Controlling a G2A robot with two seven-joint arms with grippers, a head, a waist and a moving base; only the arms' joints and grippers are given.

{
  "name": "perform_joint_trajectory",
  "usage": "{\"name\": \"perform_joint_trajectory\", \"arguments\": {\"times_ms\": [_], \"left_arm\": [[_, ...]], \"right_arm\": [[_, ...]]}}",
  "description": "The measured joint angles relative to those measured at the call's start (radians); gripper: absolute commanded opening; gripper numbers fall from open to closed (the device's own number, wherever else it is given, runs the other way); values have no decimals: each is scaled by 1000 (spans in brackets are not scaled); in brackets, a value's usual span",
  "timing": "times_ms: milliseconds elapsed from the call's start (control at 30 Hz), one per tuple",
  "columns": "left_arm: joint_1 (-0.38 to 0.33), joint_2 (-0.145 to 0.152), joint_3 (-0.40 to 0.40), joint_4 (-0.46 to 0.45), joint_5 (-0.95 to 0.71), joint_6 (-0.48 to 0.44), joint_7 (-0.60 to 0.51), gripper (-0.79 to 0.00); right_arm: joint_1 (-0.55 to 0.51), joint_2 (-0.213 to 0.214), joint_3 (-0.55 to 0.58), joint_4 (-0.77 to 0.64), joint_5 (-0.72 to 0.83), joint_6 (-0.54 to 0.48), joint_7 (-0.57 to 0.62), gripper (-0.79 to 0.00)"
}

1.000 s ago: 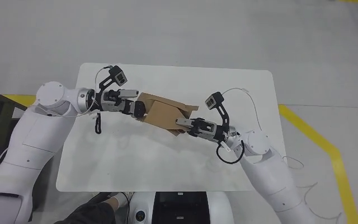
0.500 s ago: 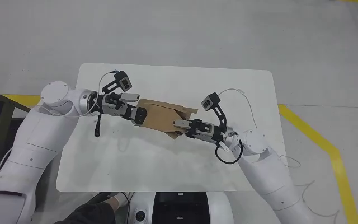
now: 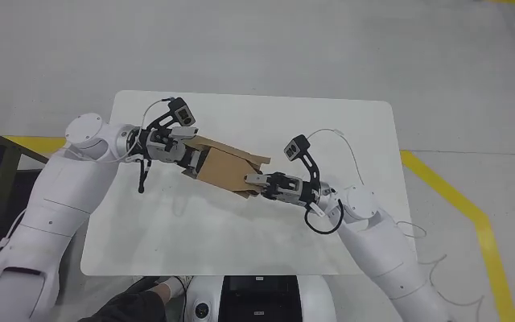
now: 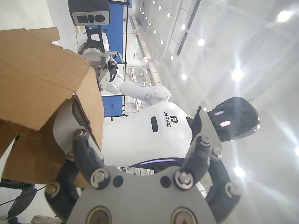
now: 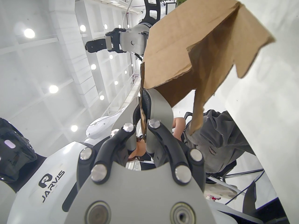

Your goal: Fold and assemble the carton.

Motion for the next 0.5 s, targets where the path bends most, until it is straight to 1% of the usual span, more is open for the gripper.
{"name": "perform_joint_trajectory", "arguments": {"times_ms": [33, 67, 133, 233, 400, 500], "left_arm": [[-1, -1, 1, 4, 4, -1, 0, -339], [-3, -3, 3, 8, 14, -3, 1, -413], [-5, -5, 4, 14, 31, -8, 9, -459], [-5, -8, 6, 17, 56, -12, 18, -511], [0, -12, 12, 14, 68, -2, 4, -557], [2, -15, 10, 11, 67, -3, -6, -570]], "right_arm": [[1, 0, 0, 2, 1, 0, -1, -785], [2, 0, -1, 3, 2, 0, -2, -785], [4, -1, -1, 5, 2, 1, -3, -785], [5, -1, -2, 7, 2, 3, -5, -785], [8, -2, -6, 11, -3, 7, -8, -785], [10, -2, -8, 14, -5, 9, -11, -785]]}}
